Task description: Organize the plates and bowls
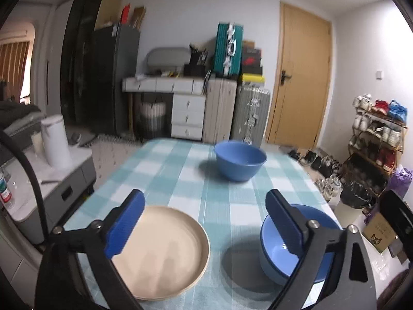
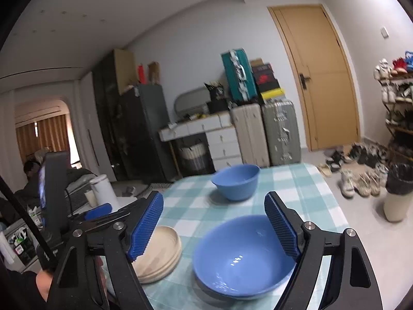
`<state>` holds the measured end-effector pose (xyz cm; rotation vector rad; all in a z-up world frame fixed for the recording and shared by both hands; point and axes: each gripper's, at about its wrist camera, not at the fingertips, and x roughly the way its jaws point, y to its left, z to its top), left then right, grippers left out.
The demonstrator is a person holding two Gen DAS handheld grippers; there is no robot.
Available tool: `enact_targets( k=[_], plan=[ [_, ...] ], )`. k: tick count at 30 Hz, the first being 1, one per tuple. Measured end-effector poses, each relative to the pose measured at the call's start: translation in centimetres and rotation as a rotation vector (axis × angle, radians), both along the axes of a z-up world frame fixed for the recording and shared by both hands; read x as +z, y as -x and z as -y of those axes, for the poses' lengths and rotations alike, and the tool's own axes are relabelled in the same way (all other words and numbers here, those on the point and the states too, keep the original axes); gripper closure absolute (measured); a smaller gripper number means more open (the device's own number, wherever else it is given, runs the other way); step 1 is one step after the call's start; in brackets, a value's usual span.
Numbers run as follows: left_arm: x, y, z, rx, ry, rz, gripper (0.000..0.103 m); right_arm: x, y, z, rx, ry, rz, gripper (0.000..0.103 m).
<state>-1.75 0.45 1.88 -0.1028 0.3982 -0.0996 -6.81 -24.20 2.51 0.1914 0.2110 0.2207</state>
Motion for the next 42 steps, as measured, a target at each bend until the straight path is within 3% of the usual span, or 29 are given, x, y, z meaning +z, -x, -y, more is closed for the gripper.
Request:
enact_targets(
  k=[3,11,18,30,42],
  plan=[
    [-0.2,-0.1,-0.1,-0.016,-0.035,-0.001,0.006,-0.6,-0.1,-1.0,0.008,-0.003,0.007,0.016],
    [-1.0,-0.1,-1.6,0.039,-0.029,0.046,0.003,-2.0,-1.0,-1.6,-0.007,-0.019,-0.022,0.011],
    [-1.2,1.2,-0.1,0.036,-0.166,0.136,0.0,-2.4,-1.4,-0.8,-0.025,-0.044,-0.035,0.004],
    [-1.4,0.7,-1.0,0.015,-0.113,0.042,0.0,-2.5,-1.4,1.1,-0.07,-0.097,-0.061,0.001],
    [-1.0,2.2,0.1,0.009,-0.168,0.124,0.0,-3.2,-1.9,1.5,-0.074,-0.111,-0.103,0.001]
  ],
)
